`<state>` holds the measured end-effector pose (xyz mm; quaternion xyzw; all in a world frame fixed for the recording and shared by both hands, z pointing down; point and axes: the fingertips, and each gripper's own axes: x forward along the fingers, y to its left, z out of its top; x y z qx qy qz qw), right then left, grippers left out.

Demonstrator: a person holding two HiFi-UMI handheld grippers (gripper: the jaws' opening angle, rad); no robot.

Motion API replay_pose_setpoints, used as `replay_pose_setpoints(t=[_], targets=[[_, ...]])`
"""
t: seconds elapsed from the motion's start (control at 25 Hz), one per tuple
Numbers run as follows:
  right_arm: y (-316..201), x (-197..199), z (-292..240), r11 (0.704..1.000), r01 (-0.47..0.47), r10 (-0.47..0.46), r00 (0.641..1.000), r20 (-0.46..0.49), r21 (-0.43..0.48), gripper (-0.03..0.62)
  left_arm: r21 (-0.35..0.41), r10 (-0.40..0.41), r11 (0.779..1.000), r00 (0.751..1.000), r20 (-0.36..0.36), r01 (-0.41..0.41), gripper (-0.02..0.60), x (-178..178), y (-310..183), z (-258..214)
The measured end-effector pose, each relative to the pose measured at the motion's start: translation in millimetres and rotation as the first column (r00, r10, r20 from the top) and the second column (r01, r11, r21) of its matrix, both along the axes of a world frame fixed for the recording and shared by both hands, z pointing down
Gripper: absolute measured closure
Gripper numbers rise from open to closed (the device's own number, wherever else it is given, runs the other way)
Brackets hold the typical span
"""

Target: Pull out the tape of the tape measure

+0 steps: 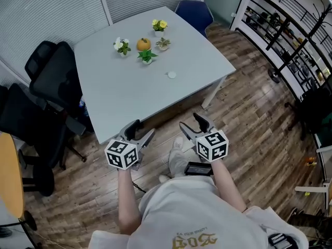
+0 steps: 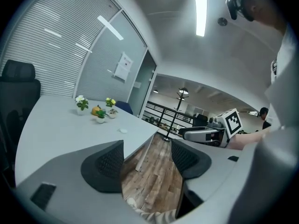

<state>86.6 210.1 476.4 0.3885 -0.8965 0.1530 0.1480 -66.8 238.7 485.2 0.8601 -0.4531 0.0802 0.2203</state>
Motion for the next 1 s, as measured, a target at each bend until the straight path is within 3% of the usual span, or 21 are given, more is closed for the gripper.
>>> replay_pose_setpoints(t=[0.6,1.0], targets=[[-204,8,47,0.996,0.009,-0.018,0.994,-0.104,-0.093,0.309,-0.122,0.054,0.991,0.998,-0.03,-0.058,0.282,11,-215,38],[-294,17,77,0.986,0.068,-0.091,0.985,-0.144,-0.154,0.309,-0.212,0.076,0.975,0.997,0.003,-0.074,0.282,32,-306,67]])
